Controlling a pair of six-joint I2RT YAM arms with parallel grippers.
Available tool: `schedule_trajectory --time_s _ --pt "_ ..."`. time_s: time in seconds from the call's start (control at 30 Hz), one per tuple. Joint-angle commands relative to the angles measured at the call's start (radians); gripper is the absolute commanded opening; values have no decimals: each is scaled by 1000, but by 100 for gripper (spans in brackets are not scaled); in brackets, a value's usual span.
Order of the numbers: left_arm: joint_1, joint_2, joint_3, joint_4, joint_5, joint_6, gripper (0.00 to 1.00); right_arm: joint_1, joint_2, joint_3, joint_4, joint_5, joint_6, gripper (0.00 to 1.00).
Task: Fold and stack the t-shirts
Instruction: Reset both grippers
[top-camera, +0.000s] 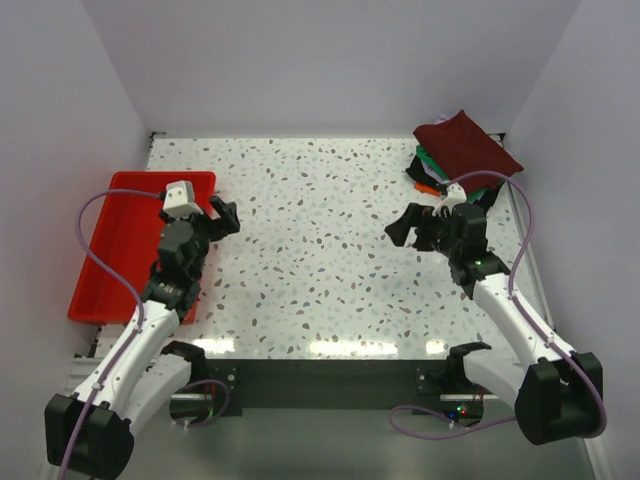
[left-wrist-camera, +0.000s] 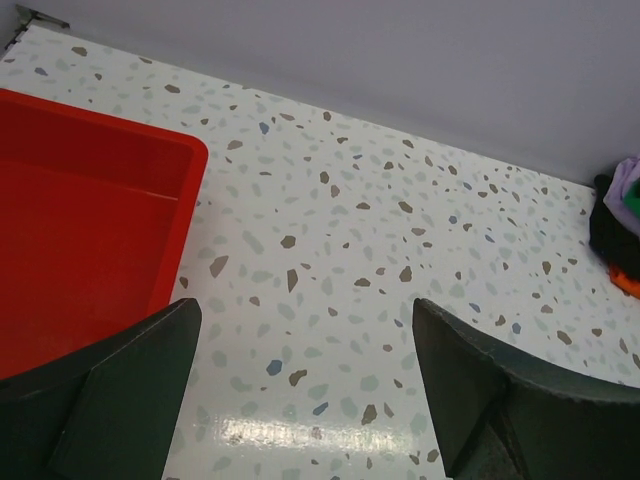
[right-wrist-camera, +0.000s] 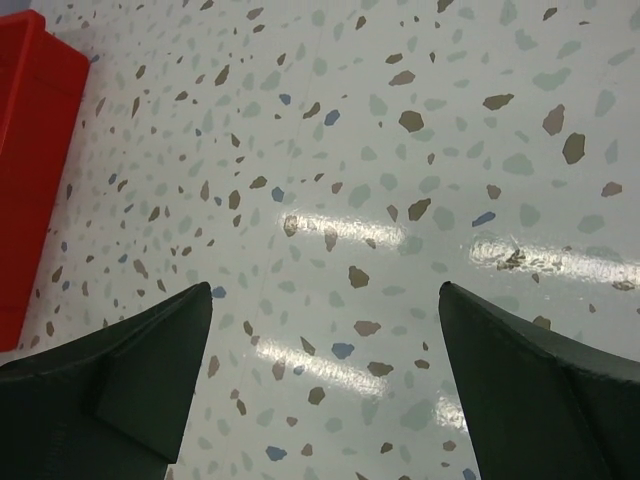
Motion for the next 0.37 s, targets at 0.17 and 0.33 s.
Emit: schedule_trajectory --time_s 0.17,0.33 --pt "-5 -13 -2 4 -45 35 92 -1 -42 8 48 27 -29 99" --pt "-5 -7 -2 6 -56 31 92 2 -42 9 40 39 -29 99"
